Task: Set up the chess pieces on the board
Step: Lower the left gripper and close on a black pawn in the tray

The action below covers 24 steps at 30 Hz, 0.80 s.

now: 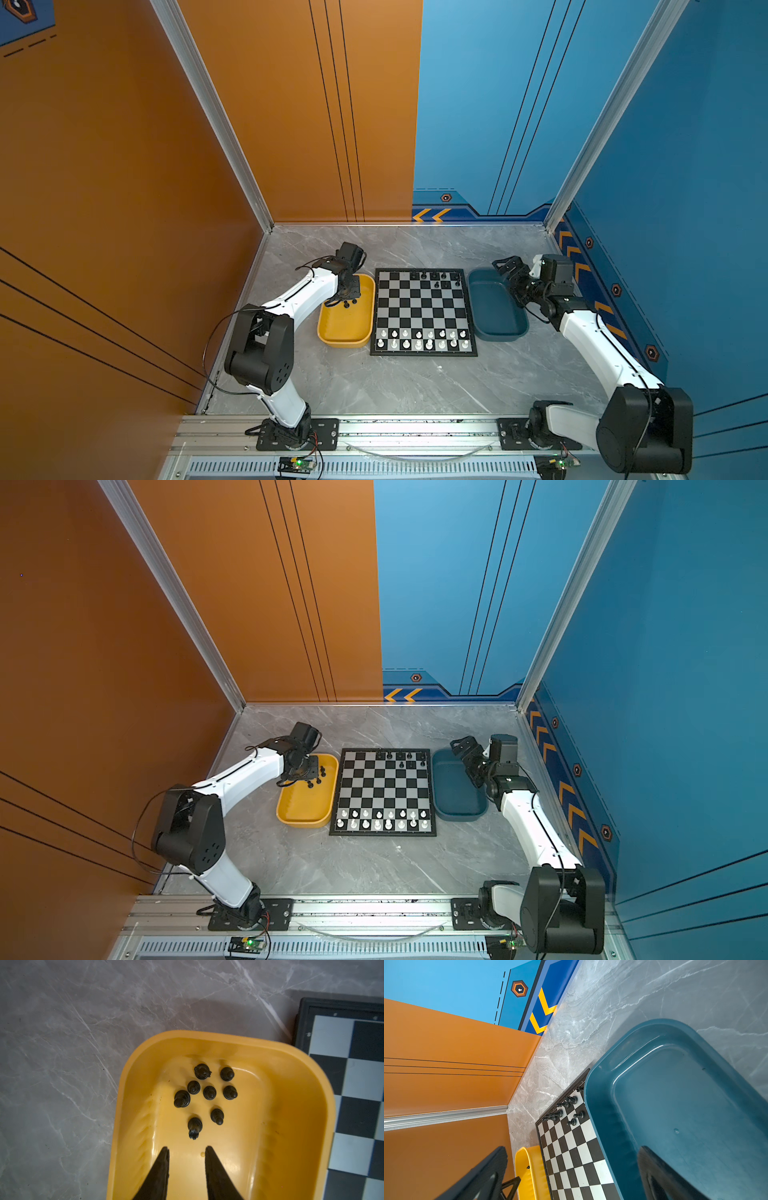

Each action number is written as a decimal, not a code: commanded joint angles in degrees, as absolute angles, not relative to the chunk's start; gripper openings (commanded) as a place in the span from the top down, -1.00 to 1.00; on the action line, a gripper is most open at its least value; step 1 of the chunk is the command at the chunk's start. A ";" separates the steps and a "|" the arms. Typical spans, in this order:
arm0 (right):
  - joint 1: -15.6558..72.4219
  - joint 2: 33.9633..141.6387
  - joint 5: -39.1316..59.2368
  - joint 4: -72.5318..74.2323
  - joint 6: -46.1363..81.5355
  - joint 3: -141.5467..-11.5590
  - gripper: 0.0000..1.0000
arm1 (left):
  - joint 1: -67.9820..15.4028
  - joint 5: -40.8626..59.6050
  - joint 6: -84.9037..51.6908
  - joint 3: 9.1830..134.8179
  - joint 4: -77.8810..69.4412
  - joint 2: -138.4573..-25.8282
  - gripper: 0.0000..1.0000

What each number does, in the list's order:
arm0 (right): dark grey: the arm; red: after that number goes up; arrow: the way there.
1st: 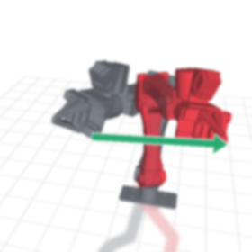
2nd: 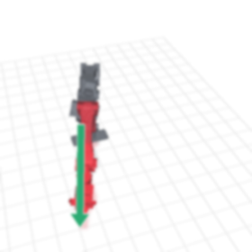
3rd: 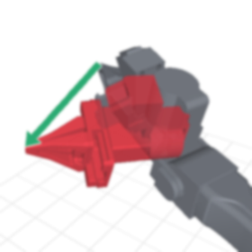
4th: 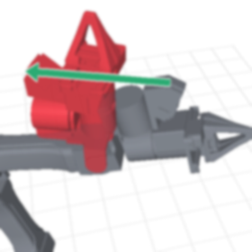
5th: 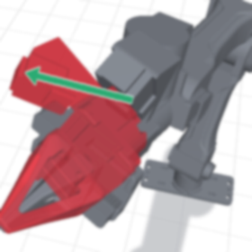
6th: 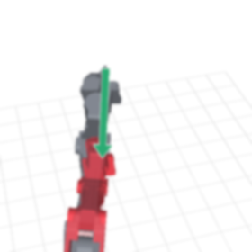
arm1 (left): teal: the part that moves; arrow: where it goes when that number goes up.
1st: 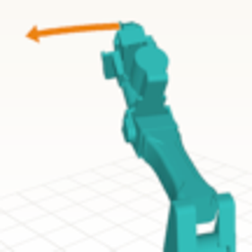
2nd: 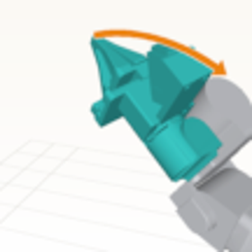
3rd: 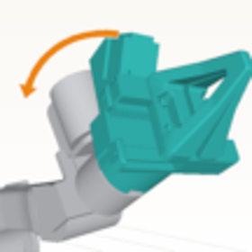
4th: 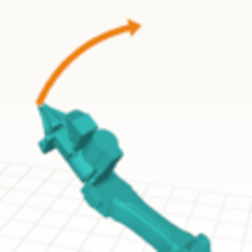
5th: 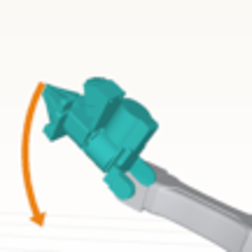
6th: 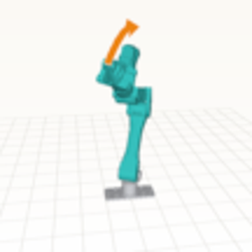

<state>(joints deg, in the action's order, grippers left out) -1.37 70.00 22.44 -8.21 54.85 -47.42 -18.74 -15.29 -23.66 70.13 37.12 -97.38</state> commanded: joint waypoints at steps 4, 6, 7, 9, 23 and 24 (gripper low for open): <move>-1.01 70.15 21.35 -9.66 53.57 -49.16 -0.99 | -18.19 -13.32 -24.52 70.38 37.17 -100.51 0.39; -1.05 70.35 21.28 -9.64 53.49 -48.93 -0.99 | -18.19 -13.27 -24.54 70.55 37.18 -101.21 0.39; -0.98 70.34 21.40 -9.60 53.52 -49.13 -0.99 | -18.11 -13.27 -24.56 70.65 37.18 -101.48 0.39; -1.04 70.43 21.44 -9.67 53.44 -49.22 -0.99 | -17.94 -13.18 -24.61 70.82 37.13 -102.17 0.40; -1.06 70.60 21.71 -9.49 53.35 -49.31 -0.99 | -17.05 -12.40 -24.17 72.94 36.41 -106.48 0.46; -1.05 70.58 21.82 -9.46 53.35 -49.31 -0.99 | -16.98 -12.31 -24.17 73.08 36.39 -106.59 0.46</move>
